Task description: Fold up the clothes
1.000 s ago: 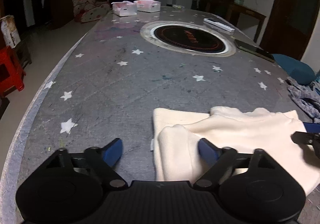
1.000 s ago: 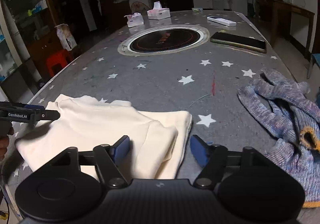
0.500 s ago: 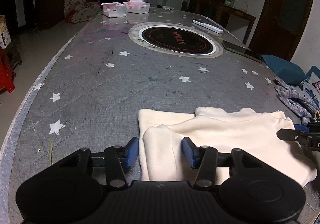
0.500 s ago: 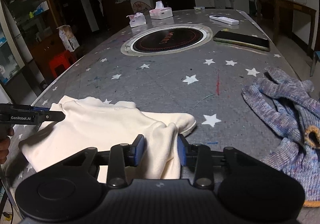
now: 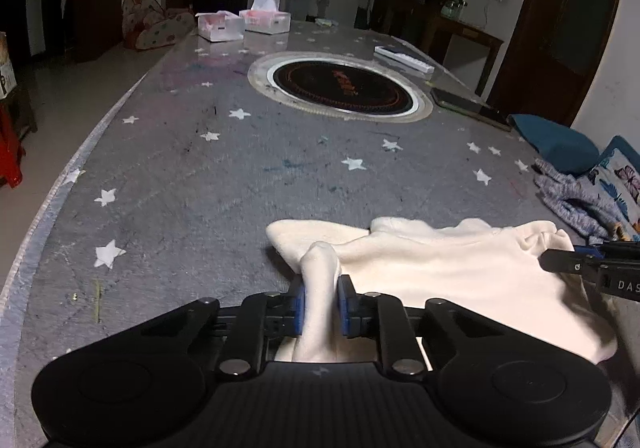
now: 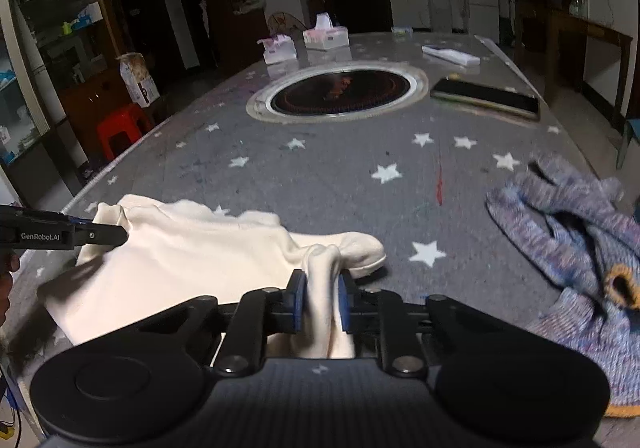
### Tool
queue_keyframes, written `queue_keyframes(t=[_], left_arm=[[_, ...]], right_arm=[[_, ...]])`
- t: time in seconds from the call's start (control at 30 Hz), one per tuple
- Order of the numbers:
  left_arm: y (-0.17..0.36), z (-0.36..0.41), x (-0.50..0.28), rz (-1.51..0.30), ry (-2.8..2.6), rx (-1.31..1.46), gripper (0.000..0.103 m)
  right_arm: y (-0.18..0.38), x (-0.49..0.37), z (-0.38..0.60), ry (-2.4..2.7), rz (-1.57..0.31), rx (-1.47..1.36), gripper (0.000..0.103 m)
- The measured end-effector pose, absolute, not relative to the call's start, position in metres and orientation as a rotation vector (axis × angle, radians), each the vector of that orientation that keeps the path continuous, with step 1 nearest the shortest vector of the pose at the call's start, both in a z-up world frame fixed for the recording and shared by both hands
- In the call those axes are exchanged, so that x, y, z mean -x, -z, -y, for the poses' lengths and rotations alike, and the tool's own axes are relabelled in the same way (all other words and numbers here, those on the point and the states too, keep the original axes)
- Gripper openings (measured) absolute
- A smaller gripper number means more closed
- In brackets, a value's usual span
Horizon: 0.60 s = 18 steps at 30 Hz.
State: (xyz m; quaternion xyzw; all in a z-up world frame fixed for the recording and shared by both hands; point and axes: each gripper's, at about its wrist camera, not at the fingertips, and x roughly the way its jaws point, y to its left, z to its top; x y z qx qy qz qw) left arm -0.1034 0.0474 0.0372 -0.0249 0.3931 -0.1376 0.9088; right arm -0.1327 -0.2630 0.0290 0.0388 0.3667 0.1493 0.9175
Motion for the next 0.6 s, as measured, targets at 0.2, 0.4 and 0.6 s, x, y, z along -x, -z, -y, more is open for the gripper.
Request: queue_keyframes(t=[0.2,0.4,0.6], left_arm=[[-0.061,-0.058,0.111,-0.746,0.28,0.092,0.016],[-0.089,-0.071,0.117,-0.67,0.248,0.097,0.016],[-0.108,-0.093,0.104,-0.632,0.181,0.097,0.016]], right_arm=[[-0.049,0.133,0.257,-0.329,-0.696,-0.066,0.012],[-0.071,0.12,0.236,-0.375,-0.633,-0.035,0.012],[-0.087,0.09,0.212,-0.407,-0.586,-0.029,0.011]])
